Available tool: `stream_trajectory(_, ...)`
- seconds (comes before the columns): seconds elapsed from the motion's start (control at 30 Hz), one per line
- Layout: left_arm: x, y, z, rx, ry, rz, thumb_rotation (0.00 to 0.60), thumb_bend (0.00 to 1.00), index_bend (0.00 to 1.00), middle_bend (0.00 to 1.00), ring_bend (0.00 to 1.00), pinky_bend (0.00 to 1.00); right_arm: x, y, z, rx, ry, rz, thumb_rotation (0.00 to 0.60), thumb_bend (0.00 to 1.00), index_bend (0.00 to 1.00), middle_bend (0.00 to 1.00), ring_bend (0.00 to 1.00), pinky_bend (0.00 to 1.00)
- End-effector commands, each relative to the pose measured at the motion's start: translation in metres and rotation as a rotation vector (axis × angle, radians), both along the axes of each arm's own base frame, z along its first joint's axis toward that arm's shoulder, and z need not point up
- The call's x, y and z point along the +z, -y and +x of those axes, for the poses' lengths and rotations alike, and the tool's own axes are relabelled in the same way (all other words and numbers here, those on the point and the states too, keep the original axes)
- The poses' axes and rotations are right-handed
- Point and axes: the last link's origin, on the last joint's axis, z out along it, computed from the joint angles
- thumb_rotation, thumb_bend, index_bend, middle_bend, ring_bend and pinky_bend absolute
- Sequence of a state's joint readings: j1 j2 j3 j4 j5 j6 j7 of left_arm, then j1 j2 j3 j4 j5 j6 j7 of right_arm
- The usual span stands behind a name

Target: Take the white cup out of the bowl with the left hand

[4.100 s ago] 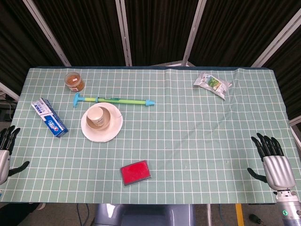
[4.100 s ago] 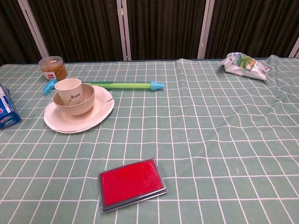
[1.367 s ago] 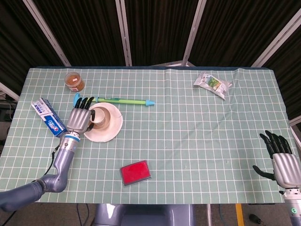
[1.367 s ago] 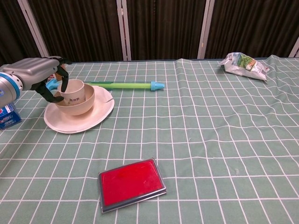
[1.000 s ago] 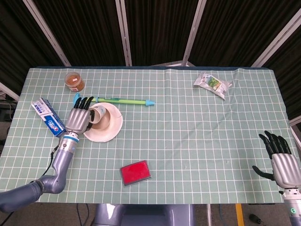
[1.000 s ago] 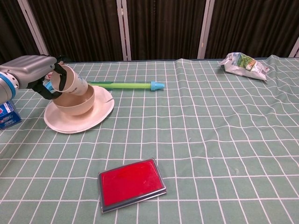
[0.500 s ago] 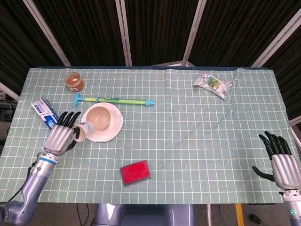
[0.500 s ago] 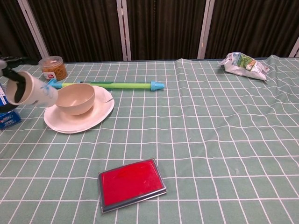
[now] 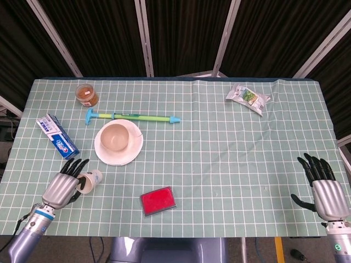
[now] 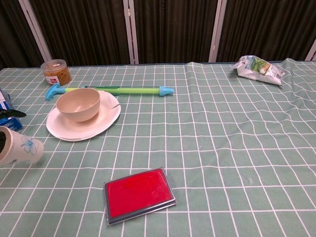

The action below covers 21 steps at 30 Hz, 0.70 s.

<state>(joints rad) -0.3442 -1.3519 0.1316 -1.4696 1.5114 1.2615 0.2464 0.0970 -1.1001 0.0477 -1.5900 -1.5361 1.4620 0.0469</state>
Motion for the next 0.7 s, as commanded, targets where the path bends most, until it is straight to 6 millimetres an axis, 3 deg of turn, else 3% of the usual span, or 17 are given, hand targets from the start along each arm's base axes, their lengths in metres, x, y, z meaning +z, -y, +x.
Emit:
stream_trajectory(0.03,-0.008,0.000,-0.001,0.012,-0.009,-0.019,0.600,0.49,0.61,0.00,0.00,0.00,0.000,0.001,0.000,-0.002,0.000,-0.001,0.600,0.09,0.06,0.00,0.00,0.00)
stream_trajectory(0.2,-0.012,-0.004,0.004,0.030,-0.019,-0.040,0.600,0.49,0.58,0.00,0.00,0.00,0.002,0.000,-0.001,-0.003,0.004,-0.008,0.600,0.09,0.06,0.00,0.00,0.00)
stream_trajectory(0.43,-0.006,-0.006,0.013,0.015,0.018,-0.009,0.600,0.44,0.37,0.00,0.00,0.00,0.002,-0.001,-0.001,-0.002,0.002,-0.008,0.600,0.09,0.06,0.00,0.00,0.00)
stream_trajectory(0.7,0.008,-0.004,0.018,0.011,0.044,0.017,0.600,0.41,0.25,0.00,0.00,0.00,0.002,-0.002,0.000,0.005,-0.002,-0.008,0.600,0.09,0.06,0.00,0.00,0.00)
